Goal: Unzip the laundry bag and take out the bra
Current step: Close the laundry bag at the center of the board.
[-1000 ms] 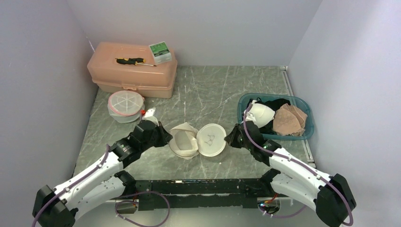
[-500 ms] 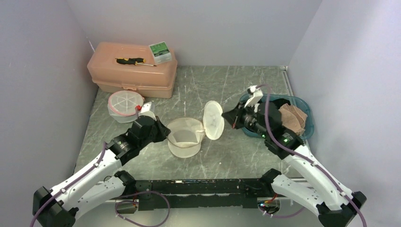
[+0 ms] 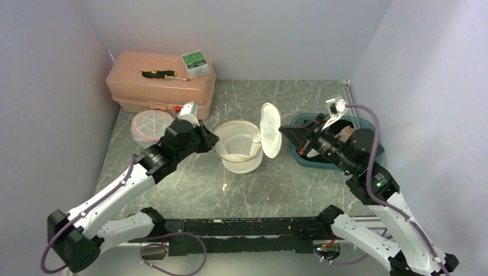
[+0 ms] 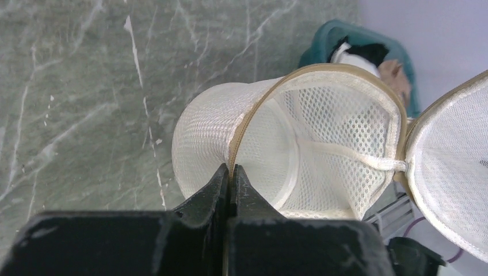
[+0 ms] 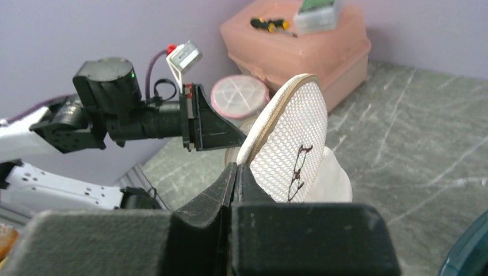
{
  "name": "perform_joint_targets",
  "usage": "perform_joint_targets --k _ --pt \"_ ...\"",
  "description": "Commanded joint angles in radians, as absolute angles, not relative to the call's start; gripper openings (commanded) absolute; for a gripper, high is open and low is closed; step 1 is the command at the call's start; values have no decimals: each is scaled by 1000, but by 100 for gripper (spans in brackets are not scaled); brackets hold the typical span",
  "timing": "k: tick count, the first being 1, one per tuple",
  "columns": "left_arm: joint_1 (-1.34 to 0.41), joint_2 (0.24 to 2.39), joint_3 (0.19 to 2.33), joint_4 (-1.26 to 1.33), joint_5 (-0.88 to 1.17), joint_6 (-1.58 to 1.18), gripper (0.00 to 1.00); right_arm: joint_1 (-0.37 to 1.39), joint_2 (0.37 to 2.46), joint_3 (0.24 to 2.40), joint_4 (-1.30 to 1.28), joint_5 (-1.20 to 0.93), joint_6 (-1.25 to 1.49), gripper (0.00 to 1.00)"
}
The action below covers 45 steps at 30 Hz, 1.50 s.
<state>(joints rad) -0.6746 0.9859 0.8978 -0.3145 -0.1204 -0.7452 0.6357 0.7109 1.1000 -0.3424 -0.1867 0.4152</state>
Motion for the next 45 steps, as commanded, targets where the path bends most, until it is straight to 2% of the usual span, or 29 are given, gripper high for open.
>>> perform_joint_targets --k 1,3,6,9,13,19,21,28,30,31,32,35,40,45 --pt "-675 1087 815 -277 -67 -760 3 640 718 951 -314 -145 425 0" --pt "-673 1146 805 -286 -41 -779 3 641 725 890 -318 -109 434 0" --pt "-673 1176 900 -368 -41 -758 3 640 726 896 -326 -97 434 0" --pt "-673 1096 961 -344 -69 -712 3 640 699 941 -311 -98 421 0" --pt "-673 1023 901 -245 -101 -709 3 640 680 946 -299 -75 415 0" --pt "-664 1296 1017 -445 61 -695 3 640 728 879 -301 -80 451 0" --pt "-663 1308 1033 -444 86 -692 3 640 724 882 -298 -82 452 0" --pt "-664 962 872 -174 3 -669 5 640 683 971 -308 -91 426 0" --pt "-664 975 861 -232 -75 -687 8 640 688 959 -305 -83 424 0" --pt "-662 1014 866 -279 -90 -698 7 640 697 949 -307 -80 427 0" --pt "-662 1053 870 -319 -79 -712 4 640 703 933 -306 -79 432 0" --pt "-663 1138 820 -315 -13 -746 3 641 697 874 -278 -82 454 0" --pt "-662 1053 667 -180 2 -805 3 640 682 848 -295 -76 462 0" --pt "-662 1011 698 -209 2 -763 7 640 680 858 -321 -69 468 0"
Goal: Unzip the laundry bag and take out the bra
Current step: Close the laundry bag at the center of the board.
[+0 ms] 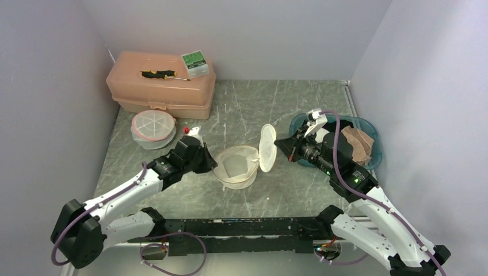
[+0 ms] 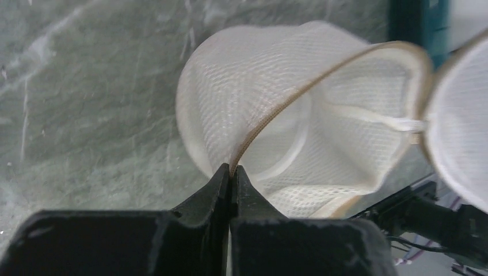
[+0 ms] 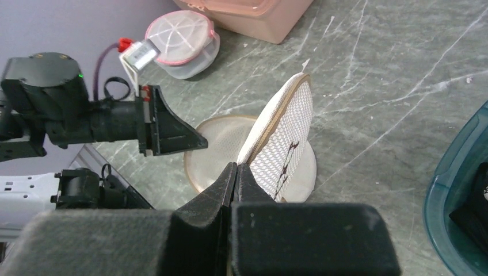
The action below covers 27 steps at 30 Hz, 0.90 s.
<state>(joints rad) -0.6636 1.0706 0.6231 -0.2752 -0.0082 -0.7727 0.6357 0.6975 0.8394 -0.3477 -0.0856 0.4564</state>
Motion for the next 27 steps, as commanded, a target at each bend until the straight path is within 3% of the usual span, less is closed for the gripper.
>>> perform_joint_targets --k 1,2,4,7,9,15,27 --pt "-663 1016 712 -221 2 -753 9 640 681 860 -325 -68 469 0" --pt "-663 1020 726 -234 2 -744 13 641 682 860 -329 -66 471 0" --pt "-663 1013 746 -256 2 -730 31 640 681 863 -341 -55 475 0" --pt "-663 949 759 -276 -30 -725 62 640 686 875 -371 -42 482 0" --pt "-663 898 766 -262 -45 -708 91 640 691 889 -391 -32 492 0" --pt "-733 909 877 -237 -33 -623 94 641 728 935 -460 -3 540 0" --pt "-1198 1195 1030 -51 -450 -378 94 641 772 963 -504 51 601 0"
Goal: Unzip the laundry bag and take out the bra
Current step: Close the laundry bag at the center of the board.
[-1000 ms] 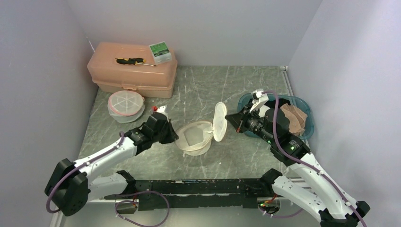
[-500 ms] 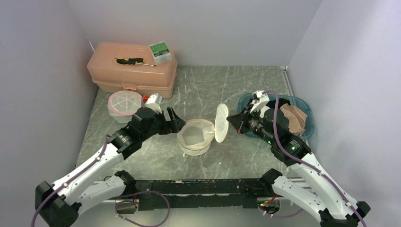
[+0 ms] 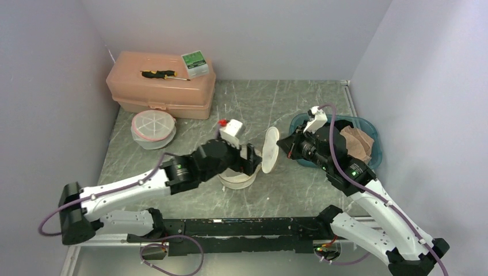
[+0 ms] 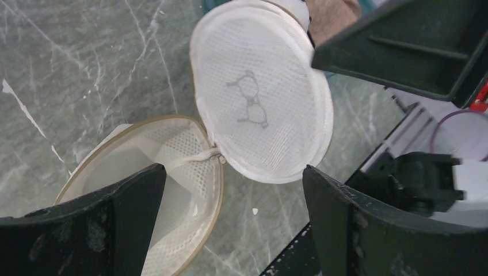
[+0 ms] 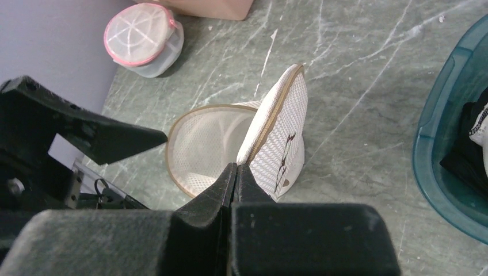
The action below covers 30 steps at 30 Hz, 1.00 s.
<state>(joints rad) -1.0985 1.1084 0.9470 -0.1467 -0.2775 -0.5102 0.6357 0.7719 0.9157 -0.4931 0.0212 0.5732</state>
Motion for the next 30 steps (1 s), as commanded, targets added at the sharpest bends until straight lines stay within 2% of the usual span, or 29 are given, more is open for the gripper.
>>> perform_joint_targets --k 1,5,13,16,20,25,30 --pt "-1235 1224 1051 -48 -483 -354 94 640 774 966 -507 53 603 0" --pt "-1285 1320 1114 -41 -573 -289 94 641 780 968 -507 56 609 0" --pt "-1298 1428 1174 -22 -591 -257 94 641 782 968 -503 54 628 0" --pt "-1298 1455 1186 -31 -607 -271 88 641 784 969 -501 52 634 0" --pt "-1298 1477 1185 -31 -618 -283 72 641 785 959 -488 35 642 0" --pt "-1298 1460 1150 -9 -617 -302 45 640 788 955 -486 23 644 0" --pt "-1298 1431 1112 30 -598 -302 9 641 769 944 -470 19 646 0"
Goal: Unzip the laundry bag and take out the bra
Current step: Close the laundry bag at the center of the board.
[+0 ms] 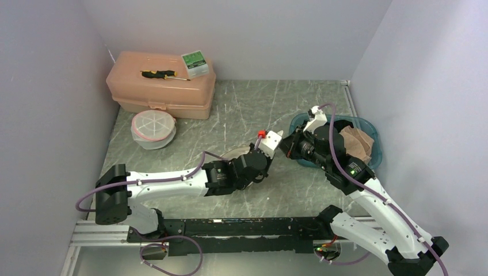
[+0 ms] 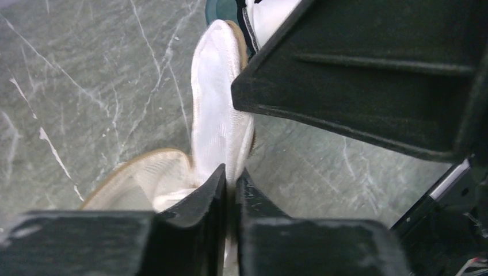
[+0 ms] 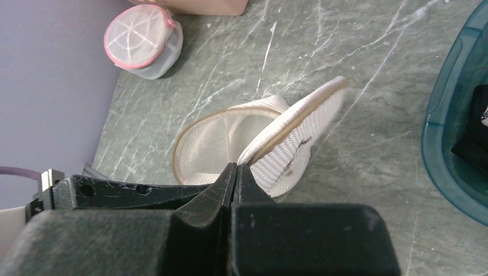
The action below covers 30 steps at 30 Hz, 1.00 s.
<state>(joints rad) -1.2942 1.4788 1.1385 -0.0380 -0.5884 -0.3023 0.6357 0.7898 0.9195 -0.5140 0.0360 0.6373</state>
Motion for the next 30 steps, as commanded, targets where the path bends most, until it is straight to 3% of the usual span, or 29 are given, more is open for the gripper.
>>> perform_joint_targets --k 1,2,4,6,8,11,19,30 --pt "-1298 1424 1105 30 -601 -309 3 640 767 946 -469 16 647 0" --pt "-1299 1417 1098 32 -602 -314 3 641 767 946 -469 12 647 10" --pt "-1298 1398 1076 37 -606 -325 3 641 765 954 -477 8 640 43" --pt "-1298 1368 1047 29 -615 -361 3 641 747 960 -482 7 632 64" --pt "-1298 1320 998 42 -618 -399 3 640 722 956 -480 22 616 75" --pt "-1298 1212 907 73 -597 -463 3 640 682 926 -443 10 585 85" --pt "-1228 921 648 170 -500 -667 3 639 638 714 -192 -162 565 84" --pt "-915 658 284 408 -201 -988 3 625 663 424 147 -318 633 76"
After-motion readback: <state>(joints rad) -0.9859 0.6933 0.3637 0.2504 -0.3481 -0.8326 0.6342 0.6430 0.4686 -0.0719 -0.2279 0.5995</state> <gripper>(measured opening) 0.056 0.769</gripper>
